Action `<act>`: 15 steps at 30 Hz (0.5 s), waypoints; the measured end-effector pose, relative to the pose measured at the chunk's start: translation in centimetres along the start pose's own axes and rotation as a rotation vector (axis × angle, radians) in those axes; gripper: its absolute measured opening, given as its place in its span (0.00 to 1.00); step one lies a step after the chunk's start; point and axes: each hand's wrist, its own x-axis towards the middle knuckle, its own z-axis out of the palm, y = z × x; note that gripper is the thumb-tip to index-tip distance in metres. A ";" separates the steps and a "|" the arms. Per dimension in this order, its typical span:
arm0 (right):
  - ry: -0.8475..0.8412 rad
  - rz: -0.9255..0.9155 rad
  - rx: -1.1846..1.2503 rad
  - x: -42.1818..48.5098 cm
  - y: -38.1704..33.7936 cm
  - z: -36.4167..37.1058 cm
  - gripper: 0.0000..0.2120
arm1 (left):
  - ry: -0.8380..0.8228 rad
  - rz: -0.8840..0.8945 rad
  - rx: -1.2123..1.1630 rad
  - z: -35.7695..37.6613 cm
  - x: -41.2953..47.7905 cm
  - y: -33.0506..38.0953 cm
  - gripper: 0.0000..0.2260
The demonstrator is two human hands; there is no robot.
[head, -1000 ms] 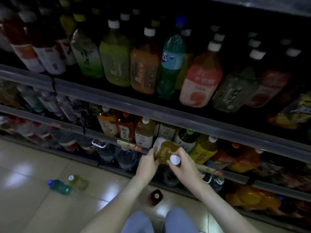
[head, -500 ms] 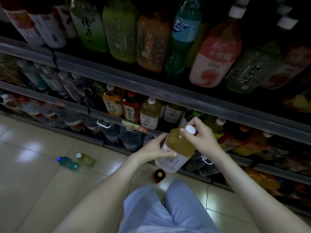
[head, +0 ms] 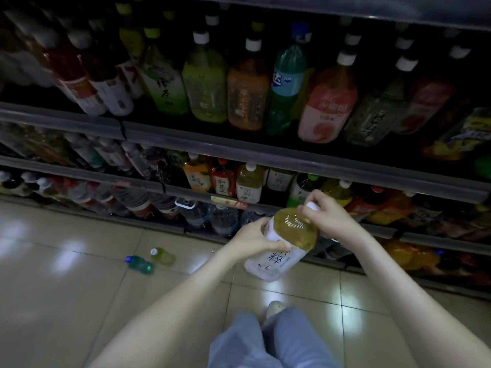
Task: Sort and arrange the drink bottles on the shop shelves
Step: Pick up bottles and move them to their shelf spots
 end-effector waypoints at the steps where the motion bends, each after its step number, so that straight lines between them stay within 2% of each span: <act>1: 0.036 -0.004 0.035 -0.1 0.7 0.4 0.11 | 0.008 0.029 0.028 0.1 0.5 -0.3 0.32; 4: 0.130 -0.002 0.202 0.3 1.8 1.3 0.11 | 0.021 0.050 0.083 -0.1 1.9 -0.2 0.33; 7: 0.144 -0.005 0.275 1.5 2.9 1.6 0.11 | 0.036 -0.009 0.031 0.5 2.8 -1.0 0.25; 10: 0.079 -0.017 0.159 2.4 4.0 2.1 0.16 | 0.042 -0.100 -0.139 1.3 3.1 -2.0 0.17; 12: 0.030 0.012 0.144 3.0 5.0 2.9 0.21 | 0.023 -0.123 -0.193 1.2 3.3 -2.9 0.17; 15: -0.061 0.056 0.344 3.4 5.9 4.5 0.24 | -0.001 -0.102 -0.162 0.6 3.9 -4.2 0.23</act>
